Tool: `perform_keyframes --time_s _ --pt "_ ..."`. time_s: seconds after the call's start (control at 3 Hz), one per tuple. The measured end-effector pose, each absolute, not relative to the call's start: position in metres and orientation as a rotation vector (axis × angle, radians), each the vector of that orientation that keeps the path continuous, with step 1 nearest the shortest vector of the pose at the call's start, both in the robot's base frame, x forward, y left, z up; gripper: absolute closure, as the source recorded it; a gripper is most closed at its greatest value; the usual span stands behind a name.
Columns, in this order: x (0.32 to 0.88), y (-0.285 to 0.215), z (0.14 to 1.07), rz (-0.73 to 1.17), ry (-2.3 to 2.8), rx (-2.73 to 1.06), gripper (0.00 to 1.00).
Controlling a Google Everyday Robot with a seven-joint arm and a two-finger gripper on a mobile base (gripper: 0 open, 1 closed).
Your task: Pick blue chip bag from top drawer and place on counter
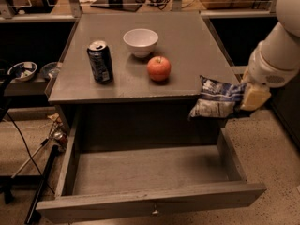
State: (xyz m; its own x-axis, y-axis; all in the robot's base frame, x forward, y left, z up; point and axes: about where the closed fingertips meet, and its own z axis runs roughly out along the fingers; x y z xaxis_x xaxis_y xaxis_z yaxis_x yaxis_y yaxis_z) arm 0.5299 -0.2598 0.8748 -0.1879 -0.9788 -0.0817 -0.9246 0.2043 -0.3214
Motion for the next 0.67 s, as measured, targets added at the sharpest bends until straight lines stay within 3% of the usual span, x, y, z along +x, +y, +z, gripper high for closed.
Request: perform_keyframes --time_s 0.67 --pt "0.598 -0.280 0.921 -0.416 2.197 -1.786 1.00"
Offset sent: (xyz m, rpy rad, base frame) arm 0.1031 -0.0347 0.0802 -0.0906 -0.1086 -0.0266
